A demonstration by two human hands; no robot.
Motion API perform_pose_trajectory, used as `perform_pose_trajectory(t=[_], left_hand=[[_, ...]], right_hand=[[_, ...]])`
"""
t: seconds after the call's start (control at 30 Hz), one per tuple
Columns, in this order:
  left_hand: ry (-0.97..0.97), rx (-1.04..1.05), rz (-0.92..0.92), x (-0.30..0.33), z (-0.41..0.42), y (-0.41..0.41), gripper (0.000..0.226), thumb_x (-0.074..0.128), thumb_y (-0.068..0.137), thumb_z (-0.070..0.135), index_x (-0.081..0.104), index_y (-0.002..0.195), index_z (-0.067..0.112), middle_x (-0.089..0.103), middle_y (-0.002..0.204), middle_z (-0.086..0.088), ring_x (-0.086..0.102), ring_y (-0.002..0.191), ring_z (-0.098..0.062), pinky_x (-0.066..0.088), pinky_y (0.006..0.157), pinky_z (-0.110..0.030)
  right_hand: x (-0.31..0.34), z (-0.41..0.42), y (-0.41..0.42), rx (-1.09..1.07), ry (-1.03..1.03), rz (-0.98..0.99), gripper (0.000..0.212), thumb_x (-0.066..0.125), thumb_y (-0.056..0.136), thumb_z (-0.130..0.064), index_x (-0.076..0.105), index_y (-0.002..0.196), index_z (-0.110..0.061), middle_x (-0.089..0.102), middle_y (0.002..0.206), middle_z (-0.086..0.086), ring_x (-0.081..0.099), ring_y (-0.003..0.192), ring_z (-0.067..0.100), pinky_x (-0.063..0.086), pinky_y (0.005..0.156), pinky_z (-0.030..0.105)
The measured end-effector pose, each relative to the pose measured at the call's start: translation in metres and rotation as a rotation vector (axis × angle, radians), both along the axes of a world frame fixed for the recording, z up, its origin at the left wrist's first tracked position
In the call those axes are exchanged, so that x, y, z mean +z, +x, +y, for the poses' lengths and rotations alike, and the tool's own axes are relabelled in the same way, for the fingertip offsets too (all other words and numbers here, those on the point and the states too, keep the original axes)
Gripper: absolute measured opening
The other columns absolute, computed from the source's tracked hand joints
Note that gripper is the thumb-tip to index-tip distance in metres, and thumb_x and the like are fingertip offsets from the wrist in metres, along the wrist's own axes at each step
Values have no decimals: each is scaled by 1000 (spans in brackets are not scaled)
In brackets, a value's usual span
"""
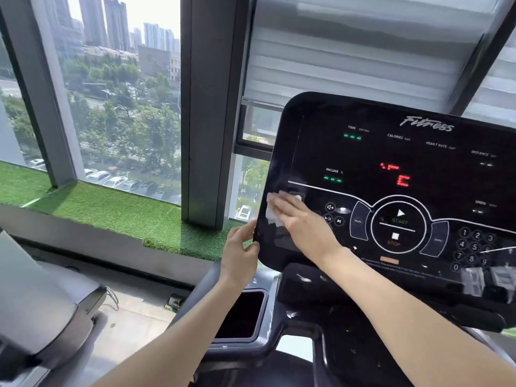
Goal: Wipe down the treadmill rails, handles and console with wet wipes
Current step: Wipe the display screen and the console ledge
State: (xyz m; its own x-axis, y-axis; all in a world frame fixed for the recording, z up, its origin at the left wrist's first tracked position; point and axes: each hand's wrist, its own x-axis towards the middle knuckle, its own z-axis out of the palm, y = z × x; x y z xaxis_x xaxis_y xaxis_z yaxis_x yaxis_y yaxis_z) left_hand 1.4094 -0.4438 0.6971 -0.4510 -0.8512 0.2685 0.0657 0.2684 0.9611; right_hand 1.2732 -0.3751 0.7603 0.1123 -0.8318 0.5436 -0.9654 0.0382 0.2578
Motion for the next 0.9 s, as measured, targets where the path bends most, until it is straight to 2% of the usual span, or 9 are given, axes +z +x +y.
perform_pose_trajectory(t=[0.1, 0.2, 0.3, 0.4, 0.47, 0.6, 0.67, 0.8, 0.9], left_hand=[[22, -8, -24, -4, -1, 3, 49, 49, 89, -8, 57, 127, 23, 52, 108, 13, 53, 100, 3, 40, 88, -5], [31, -14, -34, -8, -1, 4, 47, 50, 90, -6, 57, 128, 20, 54, 113, 8, 55, 103, -2, 40, 93, -14], [17, -6, -40, -10, -2, 6, 43, 52, 90, -6, 58, 126, 15, 56, 112, 5, 55, 96, 3, 42, 89, -12], [6, -2, -44, -12, -4, 8, 40, 50, 89, -7, 59, 124, 10, 59, 114, 0, 57, 92, 8, 45, 84, -8], [7, 9, -39, -12, -5, 8, 39, 49, 89, -8, 60, 123, 9, 60, 116, -3, 57, 90, 8, 45, 82, -7], [36, 13, -24, -10, -2, 8, 37, 50, 90, -6, 60, 121, 11, 61, 115, 1, 56, 88, 10, 44, 79, -4], [37, 18, -31, -10, -3, 9, 37, 50, 90, -7, 61, 119, 11, 62, 114, 0, 57, 89, 10, 45, 80, -5], [55, 16, -40, -12, -5, 10, 37, 51, 89, -6, 62, 119, 13, 65, 114, -2, 60, 96, -3, 49, 91, -22], [40, 29, -50, -11, -4, 10, 35, 51, 89, -6, 63, 117, 12, 65, 113, -1, 59, 92, 2, 46, 87, -11]], right_hand=[[15, -8, -6, -63, -88, -119, 46, 56, 88, 0, 50, 133, -1, 45, 135, -5, 39, 118, 13, 58, 75, 34], [-4, -5, 3, 7, -116, -28, 35, 56, 81, 0, 62, 115, 3, 41, 114, -3, 40, 103, 17, 57, 58, 31], [-36, 0, 13, 92, -7, 13, 37, 75, 68, -2, 70, 104, -3, 57, 106, -2, 46, 99, 14, 56, 61, 26], [-46, 0, 14, 156, 72, 66, 16, 61, 83, -8, 73, 93, -7, 61, 89, -4, 58, 83, 15, 54, 49, 26], [-34, -5, 13, 169, 60, 154, 31, 44, 88, -14, 74, 81, -12, 58, 79, -7, 59, 74, 15, 49, 43, 23], [-10, -19, 15, 90, -37, 122, 20, 56, 71, -9, 74, 80, -11, 59, 79, -3, 60, 76, 18, 50, 41, 26], [-15, -17, 18, 72, -34, 94, 22, 52, 72, -8, 73, 78, -11, 59, 79, -4, 60, 75, 17, 51, 43, 25], [-38, 0, 20, 127, 68, 139, 28, 46, 77, -13, 73, 67, -15, 57, 72, -8, 57, 69, 13, 45, 42, 19], [-25, -5, 18, 148, 21, 148, 30, 43, 75, -14, 71, 63, -17, 57, 70, -7, 58, 68, 15, 45, 38, 20]])
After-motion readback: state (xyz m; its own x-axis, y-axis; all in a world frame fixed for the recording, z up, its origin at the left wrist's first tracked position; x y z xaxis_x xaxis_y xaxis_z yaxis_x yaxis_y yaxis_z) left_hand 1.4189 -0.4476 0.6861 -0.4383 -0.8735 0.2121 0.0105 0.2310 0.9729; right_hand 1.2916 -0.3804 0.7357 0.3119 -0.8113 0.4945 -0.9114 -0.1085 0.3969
